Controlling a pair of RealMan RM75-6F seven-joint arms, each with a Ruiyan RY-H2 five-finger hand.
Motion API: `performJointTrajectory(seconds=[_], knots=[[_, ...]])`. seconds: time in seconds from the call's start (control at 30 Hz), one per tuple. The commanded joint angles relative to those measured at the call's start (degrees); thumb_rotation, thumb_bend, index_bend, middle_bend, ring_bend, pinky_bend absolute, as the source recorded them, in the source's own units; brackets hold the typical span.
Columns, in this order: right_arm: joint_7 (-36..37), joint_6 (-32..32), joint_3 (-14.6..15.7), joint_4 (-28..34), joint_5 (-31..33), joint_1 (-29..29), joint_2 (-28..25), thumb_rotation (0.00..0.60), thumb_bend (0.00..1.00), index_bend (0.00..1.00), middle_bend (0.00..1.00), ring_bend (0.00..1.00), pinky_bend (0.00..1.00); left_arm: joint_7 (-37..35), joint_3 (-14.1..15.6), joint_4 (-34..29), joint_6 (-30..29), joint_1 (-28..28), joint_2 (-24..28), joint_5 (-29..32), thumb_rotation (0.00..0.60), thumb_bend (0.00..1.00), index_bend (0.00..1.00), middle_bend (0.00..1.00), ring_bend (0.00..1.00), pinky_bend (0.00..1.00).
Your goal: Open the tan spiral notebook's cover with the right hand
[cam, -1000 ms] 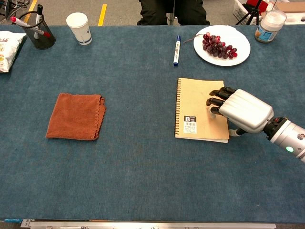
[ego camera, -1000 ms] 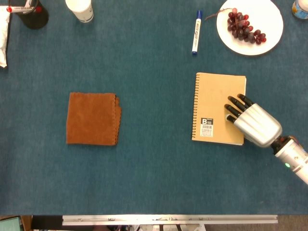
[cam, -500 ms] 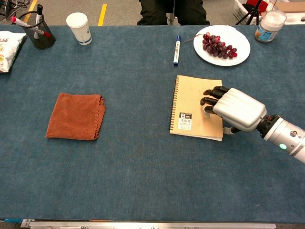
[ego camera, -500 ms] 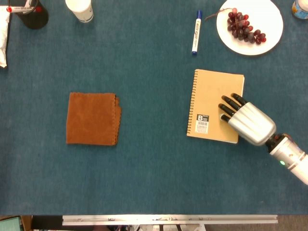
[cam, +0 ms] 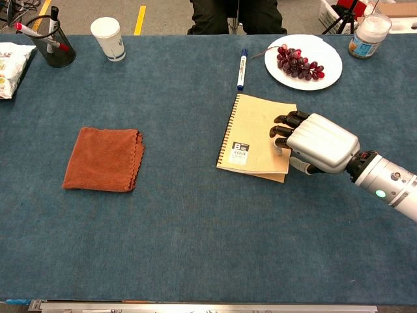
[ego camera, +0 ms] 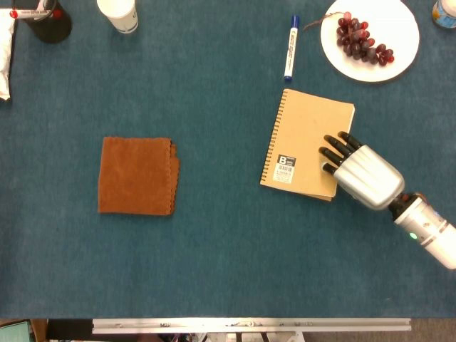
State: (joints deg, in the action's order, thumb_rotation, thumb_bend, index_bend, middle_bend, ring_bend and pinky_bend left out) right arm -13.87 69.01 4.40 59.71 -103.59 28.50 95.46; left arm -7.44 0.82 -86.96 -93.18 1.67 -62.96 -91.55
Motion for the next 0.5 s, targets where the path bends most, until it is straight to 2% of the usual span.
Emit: performJointTrajectory(seconds=[0.03,0.13,0.3,0.5], knots=[[0.1,0.2,-0.4,-0.7,0.3,0.3,0.8,0.600,0.38,0.48,0.30,0.16,0.21,-0.1,0.0,0.1,-0.2,0.1,0.0,0.0,0.600,0.46,0.00,0.00,0.00,0.01],[0.1,0.5,-0.7,-1.3,0.5,0.7,1.7,0.600,0.39,0.50,0.31,0.16,0.21,-0.3,0.0,0.1,-0.4,0.3,0.1,0.1,0.600,0.46,0.00,0.00,0.00,0.01],[0.1,0.9,-1.1,-2.2,0.9,1.0,2.9,0.600,0.47,0.62,0.35,0.16,0.21,-0.5,0.0,0.2,-0.9,0.5,0.1,-0.2,0.600,0.46,0.00,0.00,0.00,0.01],[0.5,1.6,-1.3,-2.2,1.4,1.2,3.0,0.600,0.50,0.67,0.38,0.20,0.22,-0.6,-0.1,0.2,-1.1,0.6,0.2,-0.3,0.600,0.46,0.00,0.00,0.00,0.01]])
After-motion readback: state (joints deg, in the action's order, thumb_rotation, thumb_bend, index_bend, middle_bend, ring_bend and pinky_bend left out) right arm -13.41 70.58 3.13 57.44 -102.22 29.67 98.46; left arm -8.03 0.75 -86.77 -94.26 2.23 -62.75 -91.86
